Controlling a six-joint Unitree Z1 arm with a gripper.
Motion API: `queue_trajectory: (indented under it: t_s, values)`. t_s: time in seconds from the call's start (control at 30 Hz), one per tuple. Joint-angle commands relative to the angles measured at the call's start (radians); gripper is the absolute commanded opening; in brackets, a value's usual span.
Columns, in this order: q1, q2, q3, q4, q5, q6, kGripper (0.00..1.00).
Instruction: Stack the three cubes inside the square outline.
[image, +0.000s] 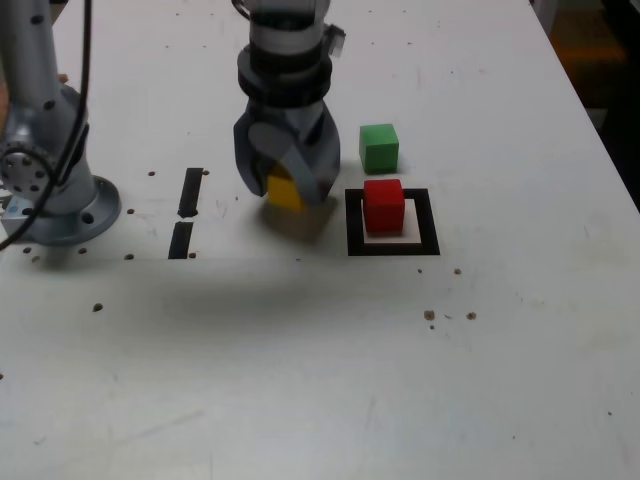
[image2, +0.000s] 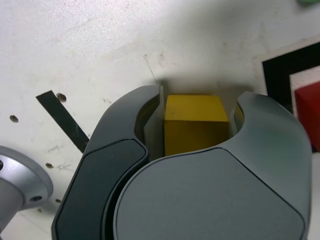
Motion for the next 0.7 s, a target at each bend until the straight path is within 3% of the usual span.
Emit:
queue_trajectory:
  t_s: [0.0, 0.1, 0.2, 0.27, 0.37, 0.43, 0.67]
  values:
    - [-0.004, -0.031, -0.052, 0.056, 0.001, -0.02, 0.26]
    - [-0.018, -0.05, -0.156, 0.172, 0.017, -0.076, 0.26]
    - [-0.057, -0.014, -0.386, 0.366, 0.035, -0.228, 0.25]
    - [-0.093, 0.048, -0.537, 0.429, 0.011, -0.338, 0.25]
    - [-0.12, 0.103, -0.648, 0.453, -0.036, -0.439, 0.25]
    - [-0.123, 0.115, -0.663, 0.46, -0.044, -0.48, 0.25]
    - [-0.123, 0.169, -0.643, 0.446, -0.007, -0.555, 0.25]
